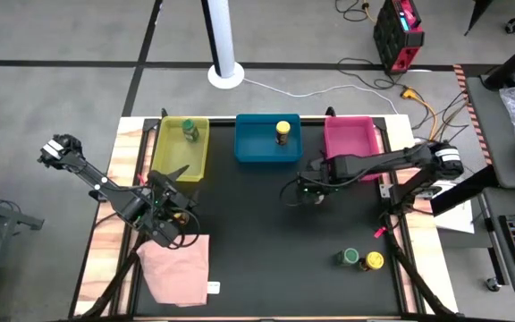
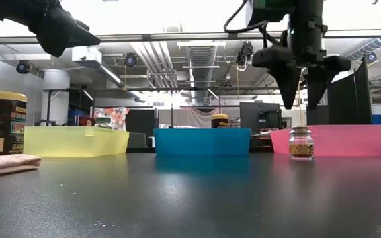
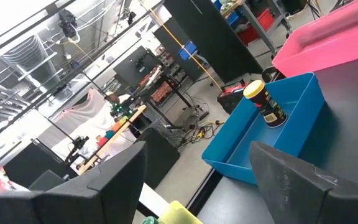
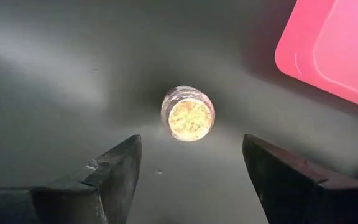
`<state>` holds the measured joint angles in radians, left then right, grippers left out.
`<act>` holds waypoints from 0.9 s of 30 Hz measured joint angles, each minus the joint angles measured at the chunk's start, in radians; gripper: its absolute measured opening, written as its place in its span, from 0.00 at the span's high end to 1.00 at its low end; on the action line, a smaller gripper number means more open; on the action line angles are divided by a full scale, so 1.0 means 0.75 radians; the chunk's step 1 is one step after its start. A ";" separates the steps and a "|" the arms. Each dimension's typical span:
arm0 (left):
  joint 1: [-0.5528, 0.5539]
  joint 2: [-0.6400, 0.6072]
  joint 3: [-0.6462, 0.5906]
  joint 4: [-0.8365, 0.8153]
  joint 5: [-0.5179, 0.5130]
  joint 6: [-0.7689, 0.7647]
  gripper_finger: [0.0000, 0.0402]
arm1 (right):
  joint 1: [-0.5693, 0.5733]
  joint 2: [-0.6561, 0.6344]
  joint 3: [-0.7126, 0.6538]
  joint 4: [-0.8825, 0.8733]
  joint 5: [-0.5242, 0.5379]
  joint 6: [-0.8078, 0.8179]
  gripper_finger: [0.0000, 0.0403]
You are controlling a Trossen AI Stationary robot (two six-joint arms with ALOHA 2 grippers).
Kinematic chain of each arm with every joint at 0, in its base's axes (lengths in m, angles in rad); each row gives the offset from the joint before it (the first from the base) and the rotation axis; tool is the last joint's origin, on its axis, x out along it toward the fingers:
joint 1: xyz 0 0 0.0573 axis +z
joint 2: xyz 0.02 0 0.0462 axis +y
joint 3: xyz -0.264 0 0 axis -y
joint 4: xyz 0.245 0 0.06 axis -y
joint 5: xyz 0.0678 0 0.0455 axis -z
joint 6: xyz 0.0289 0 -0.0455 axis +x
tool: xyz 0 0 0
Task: Sort spices by type
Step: Put the right brown seasoning bottle into the pink bin
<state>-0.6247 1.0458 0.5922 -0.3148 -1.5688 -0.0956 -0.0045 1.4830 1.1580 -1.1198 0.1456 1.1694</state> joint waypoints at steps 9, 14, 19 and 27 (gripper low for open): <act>0.000 0.000 0.000 0.000 0.001 0.000 0.33 | -0.052 0.072 -0.001 0.023 -0.034 -0.075 0.37; 0.000 0.000 -0.001 0.000 0.002 0.000 0.33 | -0.056 0.114 -0.001 0.067 -0.066 -0.096 0.37; 0.000 0.000 -0.001 0.000 0.002 -0.003 0.33 | -0.056 0.152 -0.002 0.070 -0.095 -0.107 0.35; 0.000 0.001 -0.001 0.000 0.004 -0.017 0.33 | -0.062 0.146 -0.042 0.070 -0.102 -0.108 0.33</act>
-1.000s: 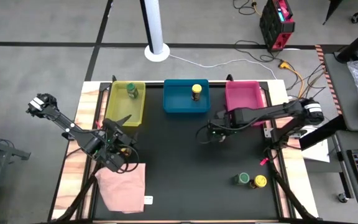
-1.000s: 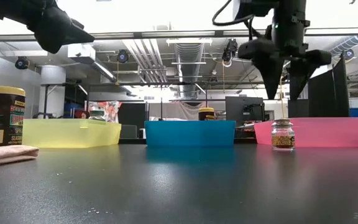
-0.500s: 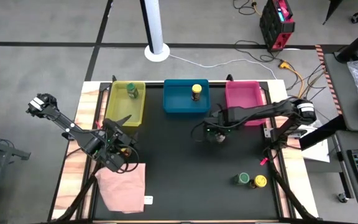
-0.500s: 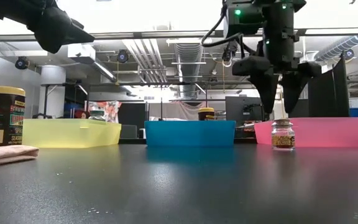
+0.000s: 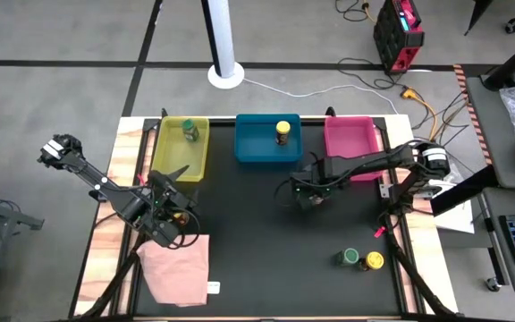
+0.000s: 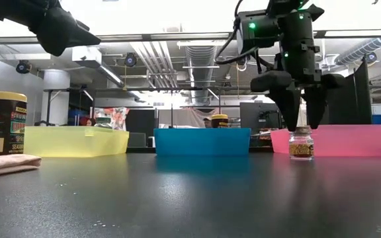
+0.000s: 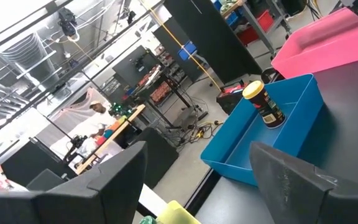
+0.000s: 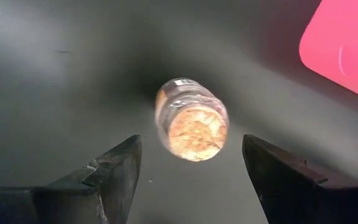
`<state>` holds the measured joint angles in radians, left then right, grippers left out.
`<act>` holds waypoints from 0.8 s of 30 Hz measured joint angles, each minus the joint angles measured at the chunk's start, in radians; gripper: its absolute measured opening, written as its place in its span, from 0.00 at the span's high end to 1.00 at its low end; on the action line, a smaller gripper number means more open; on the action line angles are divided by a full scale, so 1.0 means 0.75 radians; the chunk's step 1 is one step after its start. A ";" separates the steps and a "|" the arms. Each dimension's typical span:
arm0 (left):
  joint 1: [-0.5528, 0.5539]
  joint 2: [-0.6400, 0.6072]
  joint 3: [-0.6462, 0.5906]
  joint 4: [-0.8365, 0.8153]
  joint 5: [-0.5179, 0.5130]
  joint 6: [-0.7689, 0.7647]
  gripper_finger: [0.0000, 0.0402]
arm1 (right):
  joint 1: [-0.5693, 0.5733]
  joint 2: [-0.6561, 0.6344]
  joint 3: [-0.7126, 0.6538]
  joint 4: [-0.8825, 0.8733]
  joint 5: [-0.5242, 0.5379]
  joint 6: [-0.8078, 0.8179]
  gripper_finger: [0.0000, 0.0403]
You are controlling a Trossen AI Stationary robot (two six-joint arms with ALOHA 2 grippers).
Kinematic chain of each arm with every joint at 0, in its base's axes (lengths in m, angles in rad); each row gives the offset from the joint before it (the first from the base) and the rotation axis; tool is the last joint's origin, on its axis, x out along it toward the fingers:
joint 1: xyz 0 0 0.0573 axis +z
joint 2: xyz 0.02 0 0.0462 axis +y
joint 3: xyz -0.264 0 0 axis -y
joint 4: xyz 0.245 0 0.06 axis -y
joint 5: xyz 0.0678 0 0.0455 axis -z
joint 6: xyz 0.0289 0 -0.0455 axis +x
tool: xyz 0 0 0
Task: Sort spices by type
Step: Put the right brown seasoning bottle into the pink bin
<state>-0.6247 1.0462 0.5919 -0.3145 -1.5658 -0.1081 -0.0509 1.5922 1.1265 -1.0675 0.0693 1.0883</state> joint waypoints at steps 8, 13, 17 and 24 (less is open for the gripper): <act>0.000 0.000 0.000 0.000 0.016 -0.008 0.33 | -0.019 -0.001 -0.051 0.057 -0.011 -0.022 0.38; 0.000 0.000 0.000 0.000 0.017 -0.008 0.33 | -0.043 -0.001 -0.054 0.105 -0.013 -0.045 0.38; 0.000 0.000 0.000 0.000 0.017 -0.008 0.33 | -0.054 0.000 -0.063 0.110 -0.026 -0.050 0.37; 0.000 0.000 0.000 0.000 0.017 -0.008 0.33 | -0.055 0.025 -0.073 0.129 -0.028 -0.058 0.45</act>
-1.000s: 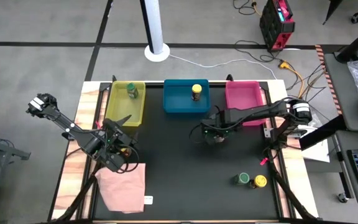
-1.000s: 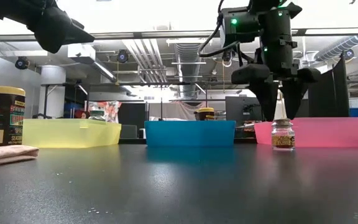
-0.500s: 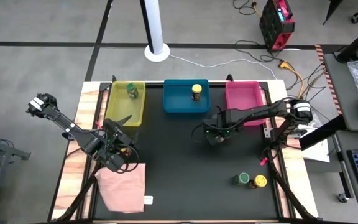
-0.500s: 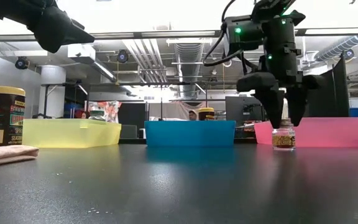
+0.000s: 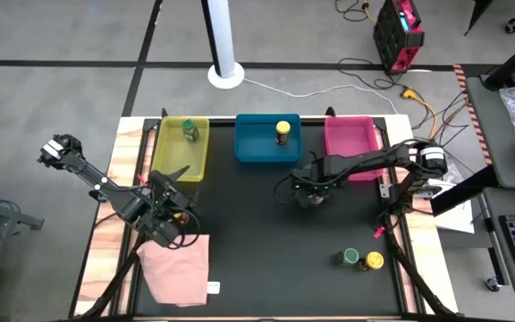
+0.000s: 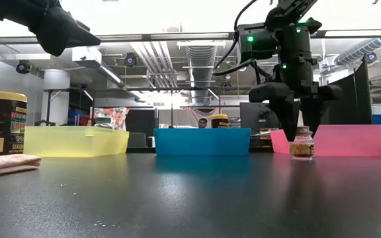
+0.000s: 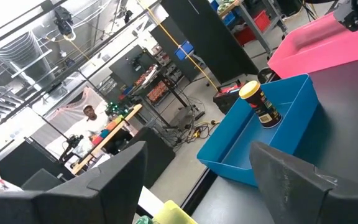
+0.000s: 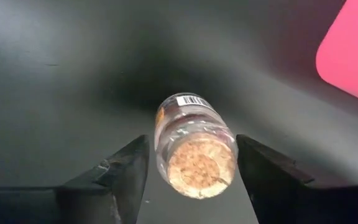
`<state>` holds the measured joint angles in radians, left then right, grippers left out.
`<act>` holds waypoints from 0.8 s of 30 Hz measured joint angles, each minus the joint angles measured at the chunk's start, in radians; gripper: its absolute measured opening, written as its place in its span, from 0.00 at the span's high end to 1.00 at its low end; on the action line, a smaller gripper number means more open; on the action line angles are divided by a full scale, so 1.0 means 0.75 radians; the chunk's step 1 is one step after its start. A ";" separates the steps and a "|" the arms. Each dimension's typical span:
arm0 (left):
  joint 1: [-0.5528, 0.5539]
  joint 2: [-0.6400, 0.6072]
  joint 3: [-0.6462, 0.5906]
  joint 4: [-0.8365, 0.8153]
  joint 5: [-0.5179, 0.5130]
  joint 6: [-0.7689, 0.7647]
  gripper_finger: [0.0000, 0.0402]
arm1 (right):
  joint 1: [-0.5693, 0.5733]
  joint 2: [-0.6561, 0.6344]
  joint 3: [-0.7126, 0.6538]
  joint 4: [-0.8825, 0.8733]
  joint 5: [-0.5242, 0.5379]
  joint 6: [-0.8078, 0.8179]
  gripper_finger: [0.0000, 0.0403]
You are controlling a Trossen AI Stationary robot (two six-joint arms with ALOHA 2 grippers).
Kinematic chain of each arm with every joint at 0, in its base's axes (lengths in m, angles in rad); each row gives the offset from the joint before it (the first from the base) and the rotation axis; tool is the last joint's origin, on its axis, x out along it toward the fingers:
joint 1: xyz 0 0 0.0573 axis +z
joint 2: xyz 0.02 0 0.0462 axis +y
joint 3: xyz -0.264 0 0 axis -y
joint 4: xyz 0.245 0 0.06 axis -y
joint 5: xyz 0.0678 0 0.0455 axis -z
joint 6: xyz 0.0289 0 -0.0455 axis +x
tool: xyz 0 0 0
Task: Sort spices by type
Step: Put the right brown seasoning bottle into the pink bin
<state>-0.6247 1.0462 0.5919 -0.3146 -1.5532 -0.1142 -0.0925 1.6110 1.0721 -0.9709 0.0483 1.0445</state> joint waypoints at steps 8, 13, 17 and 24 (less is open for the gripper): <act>0.000 0.000 0.000 0.000 0.000 0.000 0.33 | 0.000 0.010 0.002 0.011 -0.004 -0.002 0.58; 0.000 0.000 0.000 0.000 0.000 -0.001 0.33 | 0.000 0.008 0.002 0.011 -0.010 0.002 0.58; 0.000 0.000 0.000 0.000 0.000 -0.005 0.33 | 0.000 0.008 0.002 0.011 -0.022 0.002 0.58; 0.000 0.000 0.000 0.000 0.001 -0.005 0.33 | 0.009 -0.019 0.023 0.014 -0.040 0.003 0.58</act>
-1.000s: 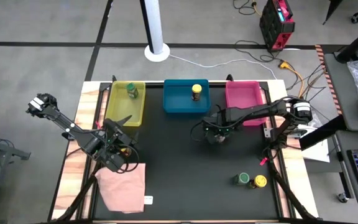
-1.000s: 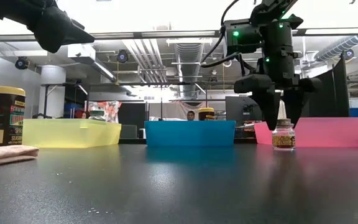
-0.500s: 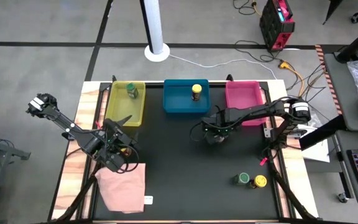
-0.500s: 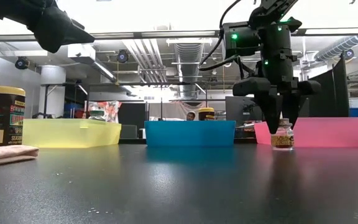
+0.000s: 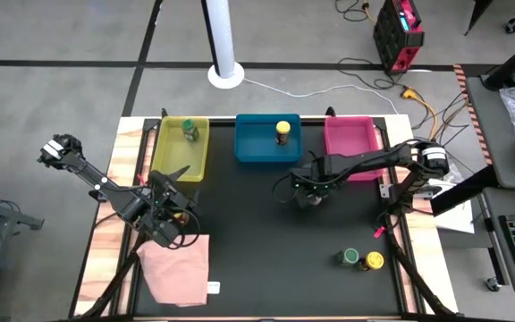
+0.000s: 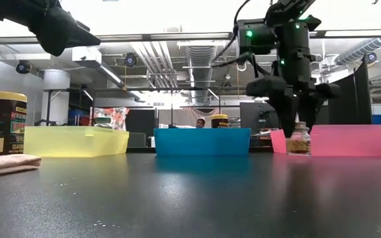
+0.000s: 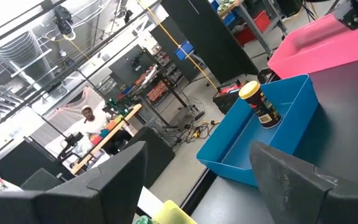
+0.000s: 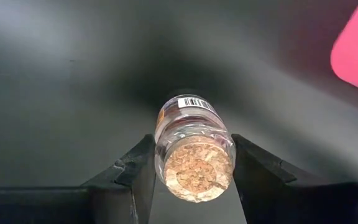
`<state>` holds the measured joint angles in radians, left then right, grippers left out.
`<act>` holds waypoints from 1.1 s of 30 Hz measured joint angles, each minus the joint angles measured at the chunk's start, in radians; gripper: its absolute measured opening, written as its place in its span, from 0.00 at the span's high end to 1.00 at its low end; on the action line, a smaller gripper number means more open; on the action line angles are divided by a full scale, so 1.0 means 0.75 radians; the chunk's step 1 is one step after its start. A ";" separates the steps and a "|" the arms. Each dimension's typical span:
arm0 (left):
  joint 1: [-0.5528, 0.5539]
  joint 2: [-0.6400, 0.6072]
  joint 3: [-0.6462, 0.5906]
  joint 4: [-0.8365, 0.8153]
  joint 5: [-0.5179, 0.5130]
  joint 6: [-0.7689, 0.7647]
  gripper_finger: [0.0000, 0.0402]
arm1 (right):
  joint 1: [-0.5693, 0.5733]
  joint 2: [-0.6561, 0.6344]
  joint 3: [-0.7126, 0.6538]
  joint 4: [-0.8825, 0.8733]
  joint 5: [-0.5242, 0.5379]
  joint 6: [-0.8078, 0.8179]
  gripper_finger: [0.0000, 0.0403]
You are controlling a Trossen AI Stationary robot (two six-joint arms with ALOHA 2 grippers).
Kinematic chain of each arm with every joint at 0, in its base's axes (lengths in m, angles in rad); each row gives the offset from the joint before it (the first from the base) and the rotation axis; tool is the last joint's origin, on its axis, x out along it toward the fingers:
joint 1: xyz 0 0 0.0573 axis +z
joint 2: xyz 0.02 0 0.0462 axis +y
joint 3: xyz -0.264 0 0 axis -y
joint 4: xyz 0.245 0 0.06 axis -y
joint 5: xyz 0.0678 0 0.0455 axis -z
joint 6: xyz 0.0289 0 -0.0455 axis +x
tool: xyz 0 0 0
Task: Sort spices by type
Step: Put the right brown seasoning bottle into the pink bin
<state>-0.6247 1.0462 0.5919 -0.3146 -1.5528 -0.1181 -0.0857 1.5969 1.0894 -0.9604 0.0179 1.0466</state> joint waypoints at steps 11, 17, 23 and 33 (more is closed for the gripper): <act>0.000 0.000 0.000 0.000 0.000 -0.001 0.33 | 0.050 0.005 0.152 0.002 -0.006 -0.033 0.58; 0.000 0.000 0.000 0.000 0.000 -0.001 0.33 | 0.030 0.003 0.258 -0.016 -0.003 -0.104 0.58; 0.000 0.000 0.000 0.000 0.000 -0.001 0.33 | -0.026 0.003 0.385 -0.110 0.010 -0.174 0.58; 0.000 0.000 0.000 0.000 0.000 0.000 0.33 | -0.167 0.002 0.528 -0.278 0.011 -0.282 0.58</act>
<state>-0.6247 1.0462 0.5919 -0.3145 -1.5528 -0.1181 -0.2111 1.5986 1.4856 -1.1692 0.0265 0.8349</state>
